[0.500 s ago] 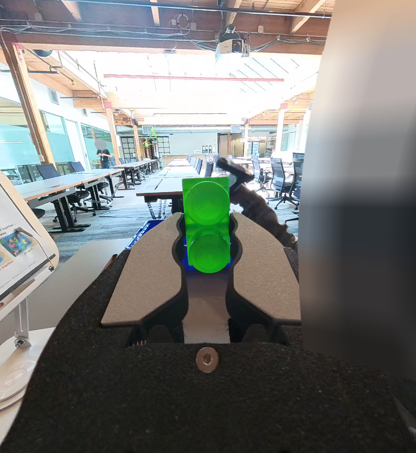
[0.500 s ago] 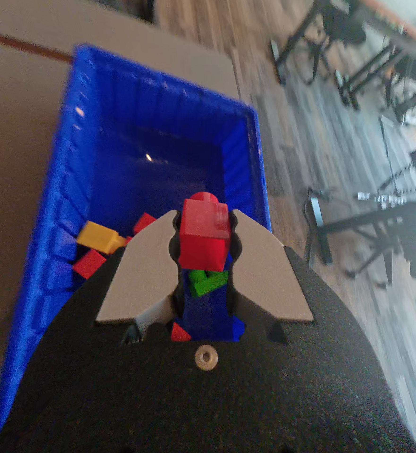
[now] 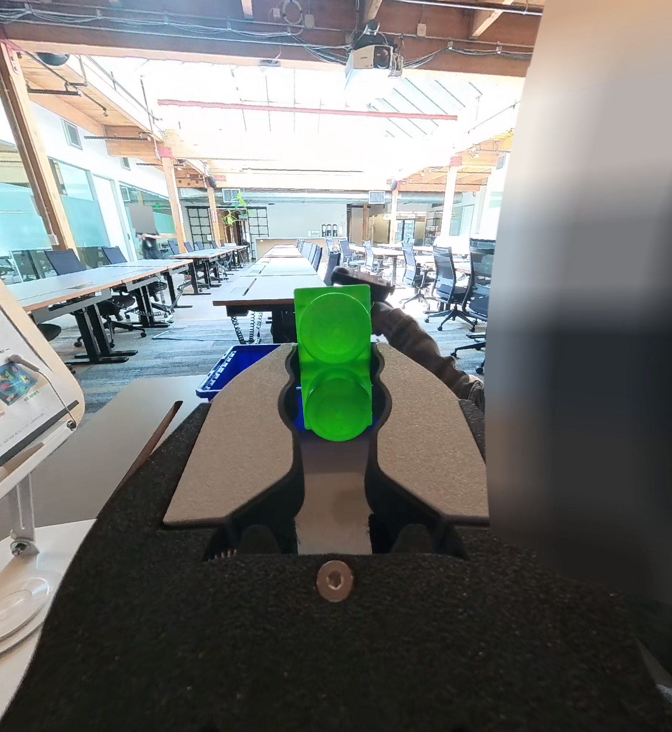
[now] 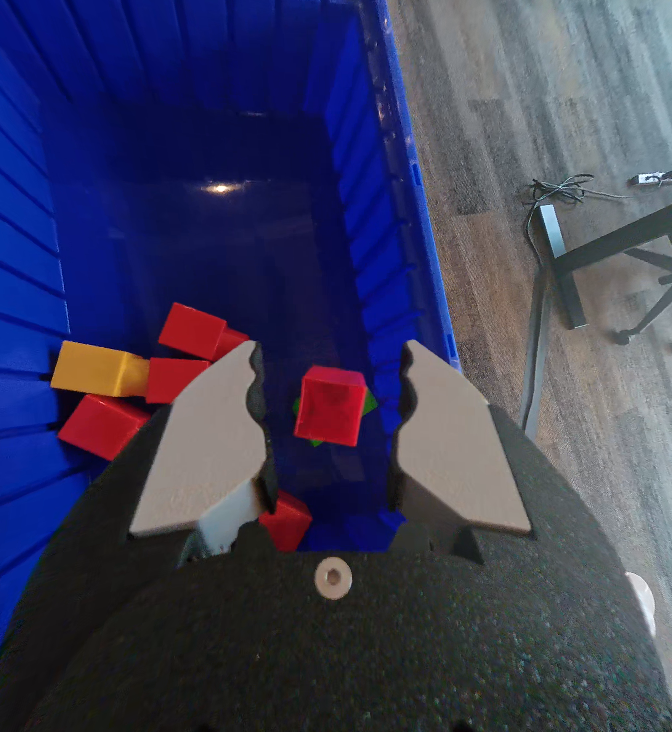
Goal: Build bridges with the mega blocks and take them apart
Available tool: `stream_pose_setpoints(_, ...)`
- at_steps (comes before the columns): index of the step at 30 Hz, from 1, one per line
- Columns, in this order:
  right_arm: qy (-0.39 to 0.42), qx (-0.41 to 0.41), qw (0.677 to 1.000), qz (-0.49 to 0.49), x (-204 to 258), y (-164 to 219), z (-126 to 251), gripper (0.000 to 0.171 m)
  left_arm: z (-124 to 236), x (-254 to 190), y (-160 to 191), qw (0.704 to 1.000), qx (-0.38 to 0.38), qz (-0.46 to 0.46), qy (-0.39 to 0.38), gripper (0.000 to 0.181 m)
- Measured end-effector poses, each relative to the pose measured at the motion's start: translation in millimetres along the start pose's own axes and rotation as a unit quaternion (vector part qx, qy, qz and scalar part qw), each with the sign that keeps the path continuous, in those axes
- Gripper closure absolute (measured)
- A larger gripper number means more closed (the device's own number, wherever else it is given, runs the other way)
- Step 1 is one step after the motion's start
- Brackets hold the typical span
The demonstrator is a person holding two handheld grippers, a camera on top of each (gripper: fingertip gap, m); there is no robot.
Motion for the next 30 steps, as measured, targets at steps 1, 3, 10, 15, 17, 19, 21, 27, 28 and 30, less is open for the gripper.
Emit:
stream_pose_setpoints(1,0.000,-0.006,1.000,0.000,0.3,-0.9,1.2,0.100,0.2,0.3,0.3,1.000,0.000,0.001,0.000,0.148)
stream_pose_setpoints(3,0.001,-0.017,1.000,0.004,1.9,-2.9,3.6,0.103,0.4,0.6,0.7,1.000,0.000,0.001,0.000,0.148)
stream_pose_setpoints(10,-0.009,-0.024,0.999,0.020,10.1,-6.9,9.7,0.110,-1.0,0.1,0.7,1.000,0.003,-0.001,0.001,0.148)
stream_pose_setpoints(15,-0.084,-0.082,0.992,0.044,37.2,-21.8,32.6,0.112,-3.2,2.7,3.1,1.000,0.005,0.006,-0.001,0.148)
stream_pose_setpoints(17,-0.150,-0.145,0.976,0.063,60.2,-34.8,50.8,0.112,-3.6,3.0,2.9,1.000,0.003,0.007,0.000,0.148)
stream_pose_setpoints(19,-0.235,-0.218,0.942,0.100,92.1,-47.8,72.0,0.110,-3.8,2.4,2.4,1.000,0.003,0.006,0.000,0.148)
stream_pose_setpoints(21,-0.330,-0.281,0.890,0.143,131.0,-58.8,94.2,0.107,-4.0,1.6,1.6,1.000,0.002,0.005,0.002,0.148)
stream_pose_setpoints(27,-0.564,-0.378,0.687,0.260,255.4,-68.5,147.9,0.097,-7.9,-1.0,1.3,1.000,0.022,0.001,0.005,0.148)
stream_pose_setpoints(28,-0.590,-0.379,0.660,0.271,272.4,-68.5,153.8,0.096,-9.4,-1.5,1.2,1.000,0.028,0.001,0.005,0.148)
stream_pose_setpoints(30,-0.628,-0.372,0.621,0.286,302.6,-70.9,163.3,0.096,-13.1,-2.6,1.7,0.999,0.038,-0.002,0.008,0.148)
Point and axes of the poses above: each gripper's, where its closed fingertips meet, z back along the fingers, y out of its underside, x = y × z across the jaws, the point moved 10 cm from there along z, back along the fingers, and after that the axes turned 4 degrees about -z, right-handed, at the moved point
